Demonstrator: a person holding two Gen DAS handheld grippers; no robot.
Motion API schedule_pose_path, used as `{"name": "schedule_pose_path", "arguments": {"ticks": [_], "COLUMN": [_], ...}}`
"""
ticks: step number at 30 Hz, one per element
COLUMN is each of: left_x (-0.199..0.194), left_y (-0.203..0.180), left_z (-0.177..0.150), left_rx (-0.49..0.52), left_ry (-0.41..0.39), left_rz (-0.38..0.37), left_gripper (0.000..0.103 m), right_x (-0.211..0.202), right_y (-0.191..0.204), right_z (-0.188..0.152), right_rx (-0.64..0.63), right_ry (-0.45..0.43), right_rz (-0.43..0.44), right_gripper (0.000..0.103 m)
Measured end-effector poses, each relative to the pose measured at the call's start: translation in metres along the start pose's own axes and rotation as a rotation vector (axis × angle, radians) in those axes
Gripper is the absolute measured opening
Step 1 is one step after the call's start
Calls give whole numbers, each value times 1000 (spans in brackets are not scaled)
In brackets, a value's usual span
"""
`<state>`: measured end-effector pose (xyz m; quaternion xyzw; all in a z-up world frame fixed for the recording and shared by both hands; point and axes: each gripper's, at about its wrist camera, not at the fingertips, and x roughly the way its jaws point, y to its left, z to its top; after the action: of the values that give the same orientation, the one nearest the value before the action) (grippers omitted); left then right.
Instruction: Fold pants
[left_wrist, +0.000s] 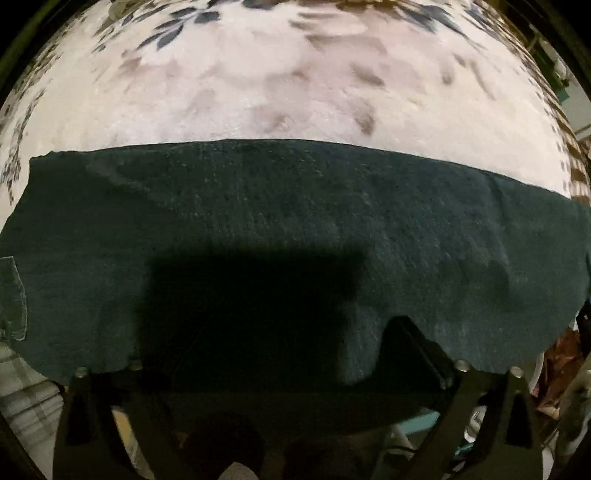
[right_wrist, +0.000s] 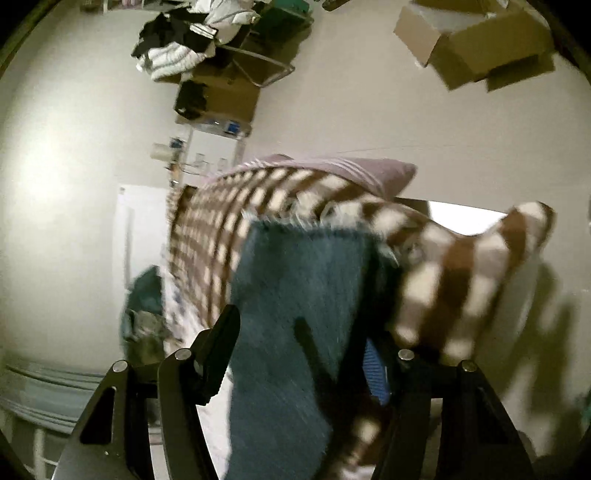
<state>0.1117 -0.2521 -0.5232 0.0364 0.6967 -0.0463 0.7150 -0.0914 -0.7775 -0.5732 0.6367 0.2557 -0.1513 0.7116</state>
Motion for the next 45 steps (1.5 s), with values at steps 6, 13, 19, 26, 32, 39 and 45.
{"name": "schedule_pose_path", "arguments": {"ticks": [6, 13, 19, 26, 32, 39, 45], "left_x": [3, -1, 0, 5, -16, -58, -88], "left_y": [8, 7, 13, 6, 18, 45, 86], "left_z": [3, -13, -2, 6, 23, 35, 25], "left_rx": [0, 6, -21, -25, -52, -42, -35], "left_ry": [-54, -86, -105, -99, -90, -159, -221], "left_rz": [-23, -34, -24, -22, -73, -73, -23], "left_gripper": [103, 103, 103, 103, 103, 103, 103], "right_x": [38, 29, 48, 73, 37, 5, 19], "right_y": [5, 12, -2, 34, 98, 202, 248], "right_z": [14, 23, 24, 21, -3, -93, -197], "right_rx": [-29, -69, 29, -63, -192, -406, -522], "right_ry": [109, 21, 81, 66, 13, 50, 137], "right_rz": [68, -101, 26, -63, -66, -20, -14], "right_gripper": [30, 7, 29, 8, 7, 7, 7]}}
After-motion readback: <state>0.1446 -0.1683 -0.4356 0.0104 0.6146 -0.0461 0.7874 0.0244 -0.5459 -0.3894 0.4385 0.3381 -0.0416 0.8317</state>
